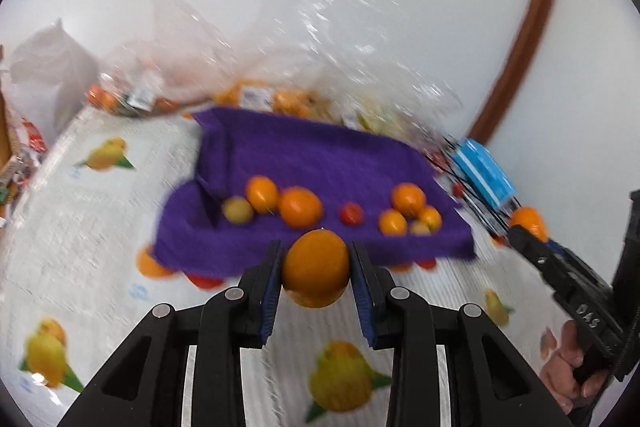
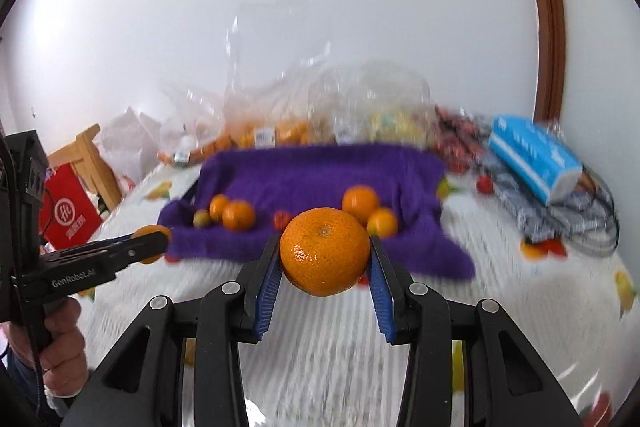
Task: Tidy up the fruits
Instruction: 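Carry both mandarins over the towel and lower them onto it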
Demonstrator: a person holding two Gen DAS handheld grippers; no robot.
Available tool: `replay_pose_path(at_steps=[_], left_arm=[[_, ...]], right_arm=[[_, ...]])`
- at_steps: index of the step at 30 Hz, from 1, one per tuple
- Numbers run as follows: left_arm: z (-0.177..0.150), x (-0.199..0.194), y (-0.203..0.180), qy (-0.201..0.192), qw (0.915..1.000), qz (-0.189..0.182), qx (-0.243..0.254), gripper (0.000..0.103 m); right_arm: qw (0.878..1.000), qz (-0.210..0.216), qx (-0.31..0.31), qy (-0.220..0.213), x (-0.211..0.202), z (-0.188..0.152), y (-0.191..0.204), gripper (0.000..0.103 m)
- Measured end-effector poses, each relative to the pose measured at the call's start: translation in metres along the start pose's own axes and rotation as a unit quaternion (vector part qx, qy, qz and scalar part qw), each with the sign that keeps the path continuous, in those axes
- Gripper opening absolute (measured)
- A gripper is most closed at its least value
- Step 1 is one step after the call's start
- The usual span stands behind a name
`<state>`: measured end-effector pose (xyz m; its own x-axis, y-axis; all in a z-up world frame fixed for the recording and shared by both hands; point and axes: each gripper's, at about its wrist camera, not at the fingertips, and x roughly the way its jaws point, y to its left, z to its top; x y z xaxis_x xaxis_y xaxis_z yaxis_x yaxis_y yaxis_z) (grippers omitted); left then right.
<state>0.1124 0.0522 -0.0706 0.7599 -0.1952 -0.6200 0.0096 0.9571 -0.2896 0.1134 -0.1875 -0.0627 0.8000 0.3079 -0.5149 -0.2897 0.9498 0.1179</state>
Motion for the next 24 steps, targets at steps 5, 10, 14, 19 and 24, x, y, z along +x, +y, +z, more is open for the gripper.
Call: replay_pose_path(at_steps=[5, 10, 14, 19, 24], left_arm=[[0.026, 0.006, 0.009, -0.026, 0.9993, 0.024, -0.013, 0.031], [0.037, 0.027, 0.008, -0.023, 0.9991, 0.029, -0.022, 0.031], [0.047, 0.047, 0.004, -0.023, 0.9989, 0.035, -0.021, 0.031], [0.059, 0.075, -0.003, -0.026, 0.9988, 0.041, -0.012, 0.031], [0.063, 0.107, -0.005, -0.014, 0.9988, 0.047, -0.002, 0.031]], right_arm=[[1.000, 0.002, 0.003, -0.026, 0.012, 0.033, -0.002, 0.041], [0.999, 0.011, 0.016, -0.031, 0.034, 0.056, -0.006, 0.041], [0.999, 0.017, 0.019, -0.028, 0.053, 0.068, -0.009, 0.041], [0.999, 0.021, 0.017, -0.017, 0.087, 0.073, -0.012, 0.041], [0.999, 0.031, 0.029, 0.022, 0.120, 0.056, -0.019, 0.041]])
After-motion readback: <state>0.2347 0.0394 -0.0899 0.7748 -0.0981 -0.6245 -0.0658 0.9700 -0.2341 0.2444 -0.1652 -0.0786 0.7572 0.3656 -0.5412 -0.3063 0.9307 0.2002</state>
